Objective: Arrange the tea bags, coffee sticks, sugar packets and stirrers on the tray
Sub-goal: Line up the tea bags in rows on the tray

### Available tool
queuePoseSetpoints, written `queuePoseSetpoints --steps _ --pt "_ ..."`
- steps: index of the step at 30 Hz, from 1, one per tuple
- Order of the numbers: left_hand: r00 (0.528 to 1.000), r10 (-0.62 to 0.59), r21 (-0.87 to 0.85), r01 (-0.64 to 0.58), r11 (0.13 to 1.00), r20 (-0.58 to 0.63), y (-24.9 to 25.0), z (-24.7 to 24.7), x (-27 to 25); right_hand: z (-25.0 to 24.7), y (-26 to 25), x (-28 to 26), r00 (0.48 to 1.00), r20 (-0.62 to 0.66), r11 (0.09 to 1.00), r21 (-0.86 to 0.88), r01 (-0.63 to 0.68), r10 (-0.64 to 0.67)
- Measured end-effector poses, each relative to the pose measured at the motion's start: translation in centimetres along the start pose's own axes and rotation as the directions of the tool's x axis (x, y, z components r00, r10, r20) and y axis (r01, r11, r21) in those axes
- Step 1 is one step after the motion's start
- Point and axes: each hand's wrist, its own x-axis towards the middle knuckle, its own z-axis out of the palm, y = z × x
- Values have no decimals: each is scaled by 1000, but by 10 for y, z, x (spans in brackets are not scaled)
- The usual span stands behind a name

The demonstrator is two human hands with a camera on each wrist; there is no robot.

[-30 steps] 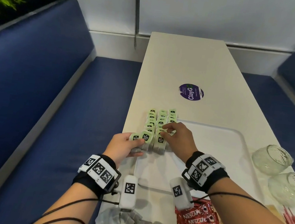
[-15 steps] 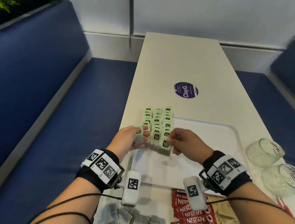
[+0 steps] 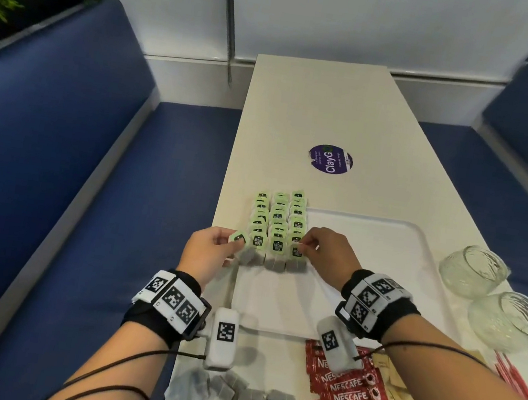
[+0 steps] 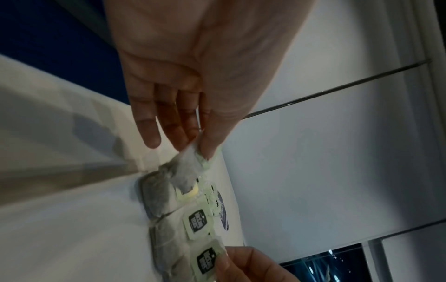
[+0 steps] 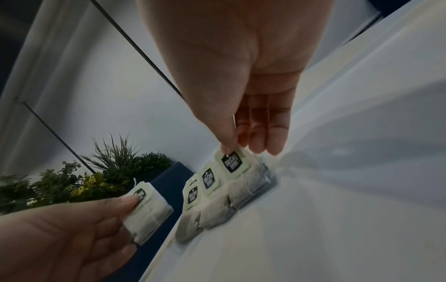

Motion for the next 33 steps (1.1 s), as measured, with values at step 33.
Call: queuePoseSetpoints --steps 33 --pt "979 30 725 -171 667 203 11 21 16 20 17 -6 996 15 978 185 -92 91"
